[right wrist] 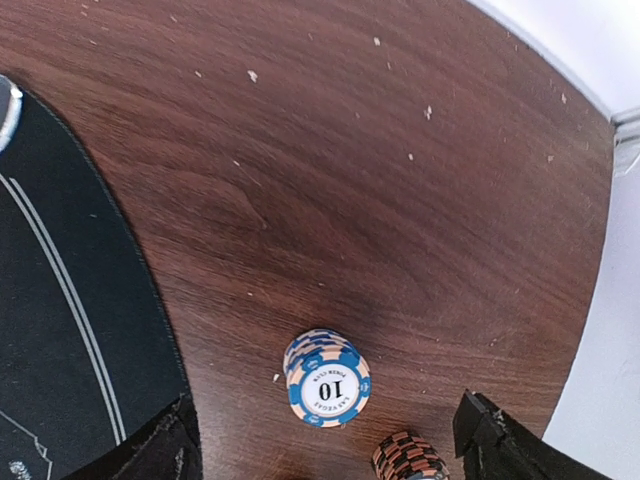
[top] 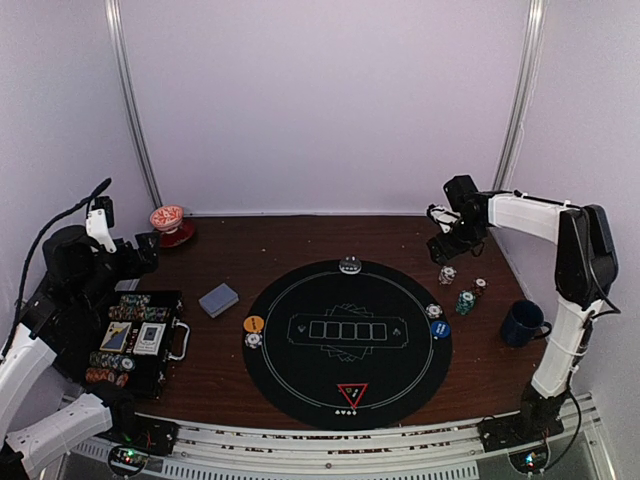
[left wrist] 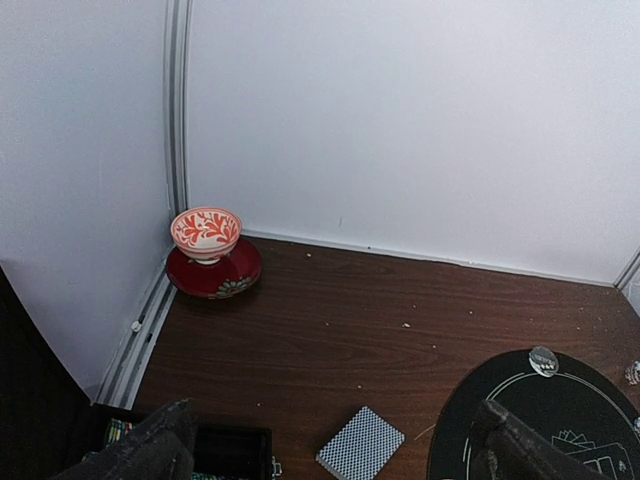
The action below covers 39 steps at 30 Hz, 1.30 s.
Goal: Distribute texas hold em gaming equipment
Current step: Pick up the pile of poker chips from the pile of poker chips.
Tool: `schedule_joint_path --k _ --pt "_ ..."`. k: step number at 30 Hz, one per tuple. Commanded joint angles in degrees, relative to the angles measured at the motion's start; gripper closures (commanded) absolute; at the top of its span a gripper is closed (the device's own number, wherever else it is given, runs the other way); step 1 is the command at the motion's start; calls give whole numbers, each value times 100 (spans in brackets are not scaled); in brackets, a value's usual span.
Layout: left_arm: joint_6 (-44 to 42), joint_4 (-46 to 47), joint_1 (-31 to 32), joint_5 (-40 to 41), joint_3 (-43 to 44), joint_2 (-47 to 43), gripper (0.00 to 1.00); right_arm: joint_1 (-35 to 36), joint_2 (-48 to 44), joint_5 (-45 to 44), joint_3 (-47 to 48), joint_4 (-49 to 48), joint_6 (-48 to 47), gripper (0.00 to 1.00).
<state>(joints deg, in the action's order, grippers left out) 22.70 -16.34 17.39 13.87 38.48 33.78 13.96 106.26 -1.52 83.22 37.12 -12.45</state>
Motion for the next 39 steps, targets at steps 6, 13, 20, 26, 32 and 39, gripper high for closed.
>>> schedule_joint_path --k 6,13,20,26,32,39 --pt "50 282 -47 -38 -33 -34 2 -432 312 445 22 302 -49 16" --pt "50 280 -52 -53 -33 -35 2 -525 456 761 28 491 -189 18" --pt "50 280 -58 -42 -33 -45 2 -528 732 778 76 440 -125 23" --pt "50 280 -60 -42 -33 -48 2 -526 752 726 48 296 -58 28" --pt "50 280 -68 -51 -33 -49 2 -526 743 695 31 168 -3 31" --pt "50 280 -78 -54 -33 -50 2 -529 745 731 11 109 -4 35"
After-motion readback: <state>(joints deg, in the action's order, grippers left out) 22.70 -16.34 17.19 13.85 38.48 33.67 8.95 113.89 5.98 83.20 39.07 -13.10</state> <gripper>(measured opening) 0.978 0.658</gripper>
